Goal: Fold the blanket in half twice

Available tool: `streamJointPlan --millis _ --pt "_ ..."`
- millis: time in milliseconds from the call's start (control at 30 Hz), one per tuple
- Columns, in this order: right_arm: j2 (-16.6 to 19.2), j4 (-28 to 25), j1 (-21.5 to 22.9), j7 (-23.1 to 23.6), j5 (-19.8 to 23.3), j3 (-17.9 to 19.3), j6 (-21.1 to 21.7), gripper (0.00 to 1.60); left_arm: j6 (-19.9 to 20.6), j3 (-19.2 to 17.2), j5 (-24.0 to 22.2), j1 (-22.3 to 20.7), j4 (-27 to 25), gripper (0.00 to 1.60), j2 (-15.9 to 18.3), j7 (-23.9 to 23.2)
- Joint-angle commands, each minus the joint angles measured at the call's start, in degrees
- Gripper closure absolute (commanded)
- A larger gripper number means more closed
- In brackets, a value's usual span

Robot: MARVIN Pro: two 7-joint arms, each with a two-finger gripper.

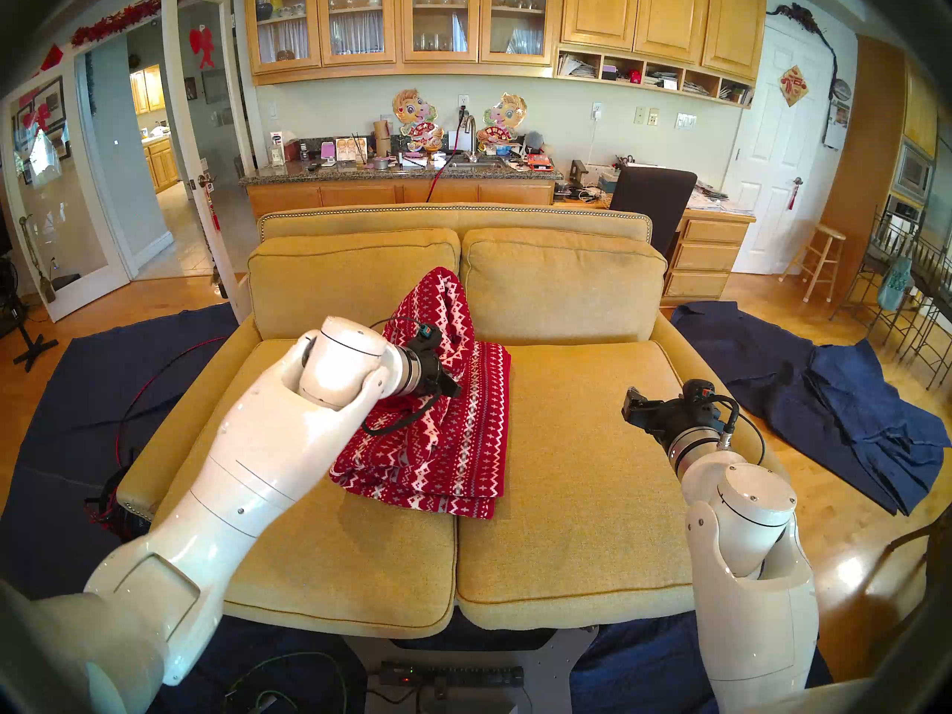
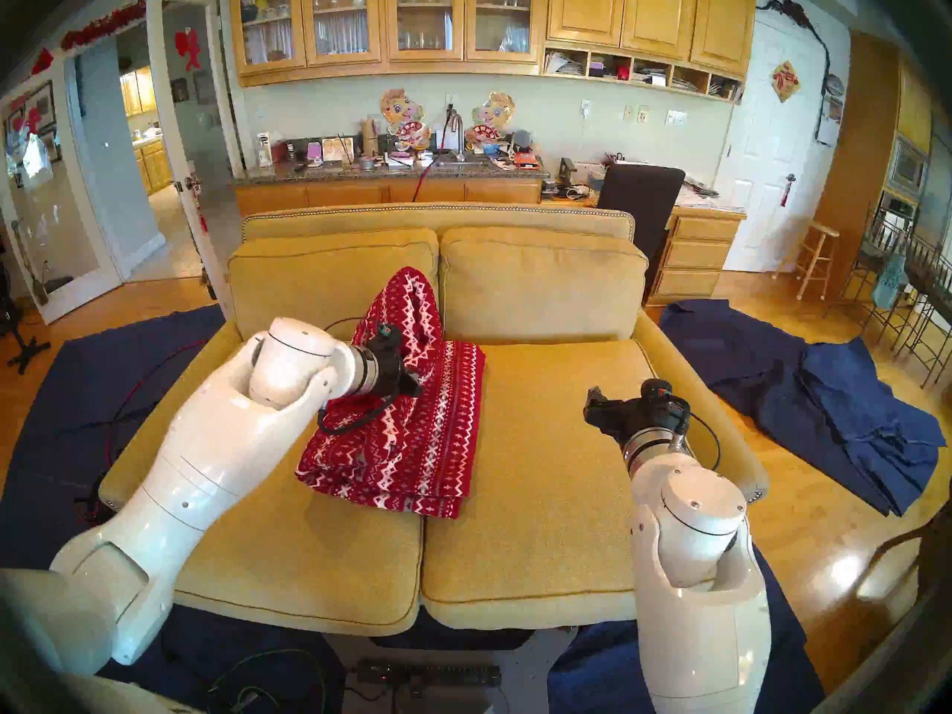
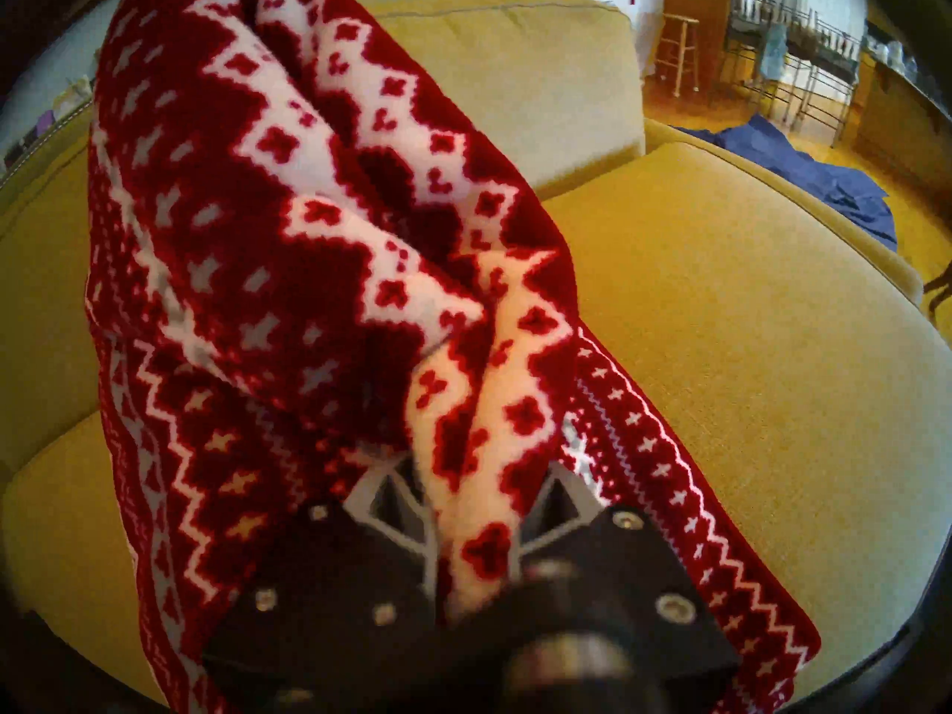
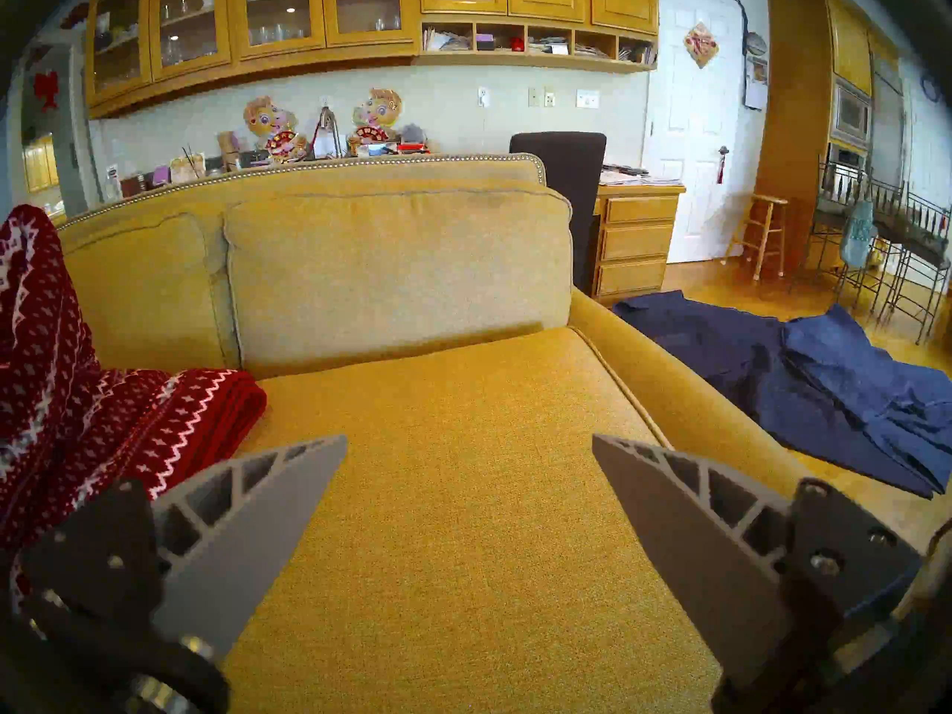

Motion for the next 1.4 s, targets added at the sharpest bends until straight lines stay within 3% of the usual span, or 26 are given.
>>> streamJointPlan --millis 0,133,567,1367 --pt "0.0 -2.2 1.0 0.0 0.0 -0.1 -0.5 0.0 -0.1 -0.6 -0.4 2.7 -2.5 1.6 -4.0 5.7" --pt "-0.1 -2.3 1.0 0.0 0.1 -0.1 -0.5 0.0 -0.1 -0.7 -1.1 5.1 -3.4 1.6 -6.3 12.1" --pt "-0.1 -2.4 0.9 0.0 0.1 -0.1 -0.4 0.0 -0.1 -0.4 -5.8 6.2 -2.4 1.6 -11.8 24.1" --pt "-0.1 -2.5 0.9 0.0 0.1 -0.1 -0.4 0.0 -0.1 1.9 -18.6 5.3 -5.8 1.6 -12.1 34.7"
